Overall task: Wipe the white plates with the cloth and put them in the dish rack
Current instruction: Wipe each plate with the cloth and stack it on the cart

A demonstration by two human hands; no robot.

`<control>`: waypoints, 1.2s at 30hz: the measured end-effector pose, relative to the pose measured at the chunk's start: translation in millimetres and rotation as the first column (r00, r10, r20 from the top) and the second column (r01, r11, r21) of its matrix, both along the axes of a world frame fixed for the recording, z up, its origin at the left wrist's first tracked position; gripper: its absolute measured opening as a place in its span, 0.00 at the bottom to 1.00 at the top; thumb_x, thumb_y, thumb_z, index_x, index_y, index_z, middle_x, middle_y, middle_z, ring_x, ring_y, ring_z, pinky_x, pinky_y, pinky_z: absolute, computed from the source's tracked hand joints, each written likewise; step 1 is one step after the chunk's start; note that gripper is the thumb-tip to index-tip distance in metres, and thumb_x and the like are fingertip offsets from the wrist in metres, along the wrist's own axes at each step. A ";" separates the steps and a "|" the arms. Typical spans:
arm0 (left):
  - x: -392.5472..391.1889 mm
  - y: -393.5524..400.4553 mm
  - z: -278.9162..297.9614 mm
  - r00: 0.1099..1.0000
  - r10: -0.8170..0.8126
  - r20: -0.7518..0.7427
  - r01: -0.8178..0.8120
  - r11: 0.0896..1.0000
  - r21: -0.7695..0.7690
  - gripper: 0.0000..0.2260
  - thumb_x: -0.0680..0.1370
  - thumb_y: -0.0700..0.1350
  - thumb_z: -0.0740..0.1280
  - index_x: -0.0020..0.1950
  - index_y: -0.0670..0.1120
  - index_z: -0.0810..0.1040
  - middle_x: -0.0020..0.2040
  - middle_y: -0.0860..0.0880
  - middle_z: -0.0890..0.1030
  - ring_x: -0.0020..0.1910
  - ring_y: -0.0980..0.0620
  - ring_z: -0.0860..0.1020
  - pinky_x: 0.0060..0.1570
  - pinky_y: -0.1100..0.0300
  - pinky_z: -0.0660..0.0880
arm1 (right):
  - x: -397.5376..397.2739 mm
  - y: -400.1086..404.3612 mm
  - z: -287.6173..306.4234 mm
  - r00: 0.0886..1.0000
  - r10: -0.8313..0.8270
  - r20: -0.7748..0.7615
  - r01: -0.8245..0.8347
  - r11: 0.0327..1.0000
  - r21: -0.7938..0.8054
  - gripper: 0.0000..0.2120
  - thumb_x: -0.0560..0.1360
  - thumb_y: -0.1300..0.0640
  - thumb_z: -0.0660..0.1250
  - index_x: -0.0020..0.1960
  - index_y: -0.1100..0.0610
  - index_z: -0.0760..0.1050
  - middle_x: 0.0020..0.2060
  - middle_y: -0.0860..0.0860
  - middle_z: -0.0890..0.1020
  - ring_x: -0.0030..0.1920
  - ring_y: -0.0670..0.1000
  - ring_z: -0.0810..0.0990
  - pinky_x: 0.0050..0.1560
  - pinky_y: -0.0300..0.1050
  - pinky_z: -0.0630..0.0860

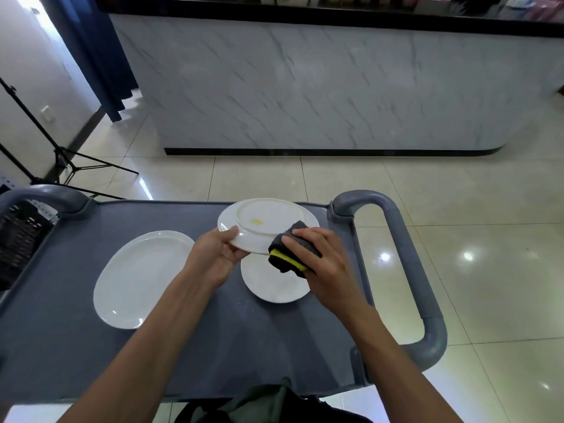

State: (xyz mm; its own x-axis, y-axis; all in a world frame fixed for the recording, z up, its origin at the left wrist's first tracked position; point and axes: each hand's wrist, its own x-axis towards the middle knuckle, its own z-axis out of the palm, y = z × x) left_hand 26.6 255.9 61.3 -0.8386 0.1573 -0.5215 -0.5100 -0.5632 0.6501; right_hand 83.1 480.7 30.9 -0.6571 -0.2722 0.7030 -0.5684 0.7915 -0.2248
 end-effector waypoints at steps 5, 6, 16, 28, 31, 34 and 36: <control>1.3 0.8 -1.6 0.998 0.024 -0.057 -0.026 0.999 -0.035 0.15 0.83 0.34 0.58 0.69 0.38 0.73 0.63 0.38 0.80 0.59 0.41 0.81 0.46 0.48 0.84 | 7.2 -1.7 0.6 0.988 0.041 0.150 -0.026 0.995 -0.101 0.23 0.74 0.72 0.70 0.67 0.59 0.77 0.63 0.56 0.79 0.61 0.61 0.77 0.60 0.57 0.74; 1.5 1.1 -1.5 0.998 0.031 -0.061 -0.033 0.999 -0.038 0.15 0.83 0.34 0.58 0.68 0.38 0.73 0.63 0.38 0.80 0.57 0.41 0.81 0.44 0.49 0.84 | 8.0 -2.5 2.2 0.983 0.054 0.177 -0.027 0.988 -0.151 0.23 0.74 0.71 0.71 0.68 0.59 0.77 0.63 0.56 0.79 0.61 0.60 0.77 0.60 0.57 0.74; -3.2 -3.5 -5.0 0.987 0.067 -0.149 -0.086 0.988 -0.126 0.12 0.82 0.34 0.61 0.62 0.44 0.78 0.57 0.43 0.84 0.52 0.43 0.84 0.43 0.46 0.83 | 9.3 -15.2 27.0 0.891 0.102 0.442 0.134 0.872 -0.471 0.27 0.73 0.67 0.71 0.70 0.52 0.75 0.63 0.47 0.79 0.65 0.49 0.75 0.65 0.50 0.74; 10.5 10.6 -3.7 0.959 -0.050 -0.277 -0.034 0.956 -0.290 0.14 0.80 0.32 0.63 0.64 0.41 0.78 0.55 0.36 0.82 0.49 0.37 0.82 0.49 0.40 0.80 | -22.2 -56.1 30.4 0.877 0.049 0.478 0.255 0.796 -0.549 0.17 0.73 0.53 0.73 0.59 0.43 0.73 0.54 0.38 0.78 0.57 0.42 0.77 0.58 0.46 0.76; 10.2 9.1 -2.3 0.962 -0.024 -0.274 -0.058 0.957 -0.286 0.12 0.80 0.33 0.63 0.61 0.42 0.79 0.52 0.39 0.83 0.48 0.39 0.82 0.47 0.44 0.81 | -20.7 -60.1 26.3 0.916 -0.002 0.402 0.190 0.883 -0.429 0.18 0.75 0.58 0.70 0.64 0.50 0.75 0.61 0.43 0.78 0.62 0.48 0.75 0.62 0.52 0.73; 9.2 8.5 -1.4 0.958 -0.012 -0.285 -0.072 0.956 -0.283 0.12 0.80 0.35 0.64 0.61 0.42 0.80 0.52 0.39 0.84 0.48 0.41 0.82 0.43 0.50 0.80 | -16.8 -62.1 20.0 0.935 -0.049 0.352 0.110 0.981 -0.157 0.25 0.78 0.54 0.67 0.74 0.54 0.69 0.73 0.50 0.70 0.74 0.52 0.66 0.71 0.56 0.65; 7.5 7.3 -1.4 0.956 -0.007 -0.292 -0.082 0.953 -0.292 0.11 0.80 0.35 0.65 0.61 0.43 0.81 0.53 0.39 0.84 0.48 0.41 0.82 0.42 0.50 0.80 | -11.7 -60.8 14.2 0.925 -0.030 0.378 0.059 0.996 -0.066 0.29 0.80 0.51 0.63 0.78 0.52 0.61 0.78 0.51 0.61 0.78 0.52 0.58 0.73 0.58 0.62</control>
State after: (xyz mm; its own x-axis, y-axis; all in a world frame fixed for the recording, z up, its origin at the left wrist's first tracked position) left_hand 34.1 263.2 59.9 -0.9611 -0.0017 -0.2763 -0.2596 -0.3361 0.9053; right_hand 71.4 419.9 45.1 -0.8873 -0.1928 0.4190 -0.3950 0.7867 -0.4744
